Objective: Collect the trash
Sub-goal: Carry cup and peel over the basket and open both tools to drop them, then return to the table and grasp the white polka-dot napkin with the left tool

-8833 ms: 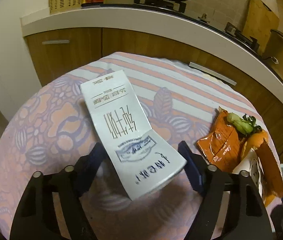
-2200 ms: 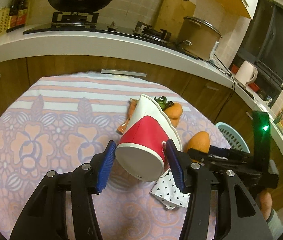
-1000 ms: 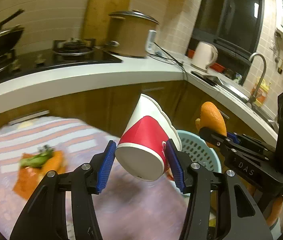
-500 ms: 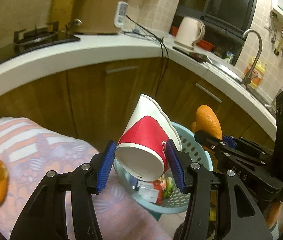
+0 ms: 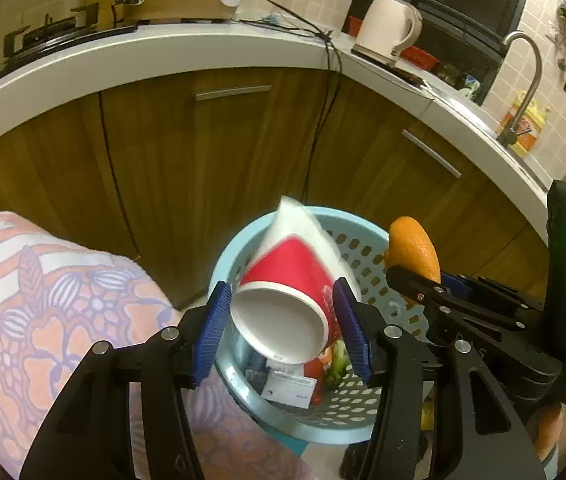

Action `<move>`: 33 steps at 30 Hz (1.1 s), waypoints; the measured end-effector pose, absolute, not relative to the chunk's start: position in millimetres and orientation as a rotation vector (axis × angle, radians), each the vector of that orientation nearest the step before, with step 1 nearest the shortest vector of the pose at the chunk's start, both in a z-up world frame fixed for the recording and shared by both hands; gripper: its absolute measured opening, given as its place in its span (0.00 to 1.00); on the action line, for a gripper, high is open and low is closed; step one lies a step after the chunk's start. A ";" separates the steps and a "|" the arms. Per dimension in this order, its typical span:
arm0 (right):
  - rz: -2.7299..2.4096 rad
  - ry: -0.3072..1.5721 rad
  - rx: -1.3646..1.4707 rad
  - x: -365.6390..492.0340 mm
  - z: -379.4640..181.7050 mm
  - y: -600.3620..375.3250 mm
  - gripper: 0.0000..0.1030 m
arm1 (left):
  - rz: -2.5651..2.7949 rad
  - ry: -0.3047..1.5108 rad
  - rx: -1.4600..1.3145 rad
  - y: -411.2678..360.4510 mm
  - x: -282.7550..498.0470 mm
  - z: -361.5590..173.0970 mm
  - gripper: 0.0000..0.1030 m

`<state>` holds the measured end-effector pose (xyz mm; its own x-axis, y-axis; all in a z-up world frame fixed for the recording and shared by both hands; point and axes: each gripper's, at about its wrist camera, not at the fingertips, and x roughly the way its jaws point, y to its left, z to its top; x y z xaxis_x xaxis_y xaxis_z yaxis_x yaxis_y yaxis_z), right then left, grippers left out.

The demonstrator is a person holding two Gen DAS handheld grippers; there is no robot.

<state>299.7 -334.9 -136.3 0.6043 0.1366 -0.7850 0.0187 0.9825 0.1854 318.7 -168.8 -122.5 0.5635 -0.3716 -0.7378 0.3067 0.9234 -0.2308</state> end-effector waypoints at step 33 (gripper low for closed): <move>0.309 0.770 0.109 245.0 -69.9 -209.7 0.46 | -0.225 0.738 -0.176 -26.6 208.8 -65.4 0.66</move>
